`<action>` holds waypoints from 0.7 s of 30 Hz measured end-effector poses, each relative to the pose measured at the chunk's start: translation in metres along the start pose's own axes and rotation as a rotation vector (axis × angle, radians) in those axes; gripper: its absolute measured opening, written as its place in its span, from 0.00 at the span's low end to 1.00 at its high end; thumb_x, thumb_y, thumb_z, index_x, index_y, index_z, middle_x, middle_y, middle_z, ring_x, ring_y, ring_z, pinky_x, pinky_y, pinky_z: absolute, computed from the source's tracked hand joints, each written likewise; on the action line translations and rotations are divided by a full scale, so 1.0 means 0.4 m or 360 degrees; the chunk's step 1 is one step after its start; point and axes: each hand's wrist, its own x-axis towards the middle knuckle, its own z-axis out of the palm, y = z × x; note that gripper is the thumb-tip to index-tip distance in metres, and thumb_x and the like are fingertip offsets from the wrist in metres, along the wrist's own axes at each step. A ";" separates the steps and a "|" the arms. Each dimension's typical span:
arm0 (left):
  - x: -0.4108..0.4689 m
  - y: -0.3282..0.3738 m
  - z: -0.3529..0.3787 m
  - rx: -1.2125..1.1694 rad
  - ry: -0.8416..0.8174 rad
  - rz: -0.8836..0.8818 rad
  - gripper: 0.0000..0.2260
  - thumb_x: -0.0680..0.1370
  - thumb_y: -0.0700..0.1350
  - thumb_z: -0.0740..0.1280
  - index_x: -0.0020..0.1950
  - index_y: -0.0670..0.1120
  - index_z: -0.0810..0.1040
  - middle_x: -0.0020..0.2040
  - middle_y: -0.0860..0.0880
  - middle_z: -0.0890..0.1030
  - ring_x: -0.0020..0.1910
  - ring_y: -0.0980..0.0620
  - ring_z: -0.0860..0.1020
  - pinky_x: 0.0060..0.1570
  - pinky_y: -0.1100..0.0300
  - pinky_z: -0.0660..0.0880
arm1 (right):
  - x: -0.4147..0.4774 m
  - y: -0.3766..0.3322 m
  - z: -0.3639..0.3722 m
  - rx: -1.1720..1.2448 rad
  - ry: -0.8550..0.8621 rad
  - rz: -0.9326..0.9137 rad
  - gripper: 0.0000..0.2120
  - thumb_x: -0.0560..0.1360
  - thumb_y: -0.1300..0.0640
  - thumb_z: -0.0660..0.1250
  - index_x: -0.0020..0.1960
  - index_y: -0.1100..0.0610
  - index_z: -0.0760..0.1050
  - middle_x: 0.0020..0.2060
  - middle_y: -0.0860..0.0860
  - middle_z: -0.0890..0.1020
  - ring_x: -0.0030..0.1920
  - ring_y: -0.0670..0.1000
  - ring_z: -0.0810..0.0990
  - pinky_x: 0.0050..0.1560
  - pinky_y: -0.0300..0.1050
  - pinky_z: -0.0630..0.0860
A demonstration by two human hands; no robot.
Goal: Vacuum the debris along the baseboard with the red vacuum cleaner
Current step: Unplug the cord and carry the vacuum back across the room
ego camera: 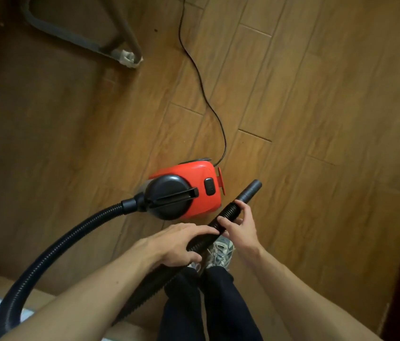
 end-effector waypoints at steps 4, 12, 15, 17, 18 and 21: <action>0.043 -0.004 0.024 0.0118 -0.0101 -0.0045 0.32 0.76 0.51 0.70 0.76 0.66 0.58 0.67 0.51 0.72 0.70 0.50 0.68 0.70 0.53 0.64 | 0.020 0.023 -0.013 -0.0127 0.0068 0.0074 0.31 0.75 0.66 0.71 0.72 0.51 0.63 0.57 0.57 0.74 0.58 0.60 0.79 0.60 0.58 0.79; 0.096 -0.051 0.098 0.0255 -0.0221 -0.0099 0.32 0.77 0.51 0.69 0.77 0.62 0.58 0.69 0.49 0.71 0.71 0.48 0.67 0.71 0.51 0.64 | 0.119 0.030 0.026 -0.1645 -0.0069 -0.0327 0.46 0.70 0.60 0.72 0.80 0.51 0.50 0.80 0.52 0.49 0.79 0.55 0.52 0.73 0.57 0.62; 0.108 -0.075 0.120 0.0267 -0.0219 -0.0126 0.32 0.77 0.52 0.69 0.77 0.62 0.58 0.68 0.50 0.71 0.71 0.49 0.67 0.71 0.52 0.64 | 0.155 0.036 0.074 -0.1788 -0.0216 -0.0413 0.46 0.72 0.60 0.69 0.81 0.55 0.45 0.81 0.52 0.45 0.80 0.54 0.48 0.77 0.57 0.58; 0.115 -0.089 0.127 0.0268 -0.0228 -0.0148 0.33 0.77 0.52 0.69 0.78 0.62 0.58 0.71 0.50 0.70 0.72 0.49 0.66 0.72 0.50 0.63 | 0.173 0.041 0.102 -0.1834 -0.0288 -0.0429 0.45 0.73 0.60 0.67 0.81 0.58 0.43 0.81 0.53 0.42 0.81 0.53 0.44 0.78 0.57 0.55; 0.117 -0.095 0.130 0.0266 -0.0236 -0.0158 0.33 0.77 0.52 0.69 0.78 0.61 0.58 0.72 0.50 0.69 0.73 0.49 0.65 0.72 0.50 0.63 | 0.181 0.044 0.112 -0.1841 -0.0313 -0.0420 0.45 0.74 0.60 0.67 0.81 0.58 0.42 0.81 0.53 0.41 0.81 0.54 0.43 0.78 0.58 0.54; 0.118 -0.104 0.133 0.0267 -0.0271 -0.0184 0.33 0.77 0.52 0.69 0.78 0.61 0.58 0.71 0.49 0.70 0.72 0.48 0.66 0.72 0.49 0.64 | 0.197 0.052 0.126 -0.1848 -0.0361 -0.0364 0.46 0.74 0.60 0.67 0.81 0.60 0.40 0.81 0.55 0.40 0.81 0.54 0.42 0.79 0.58 0.51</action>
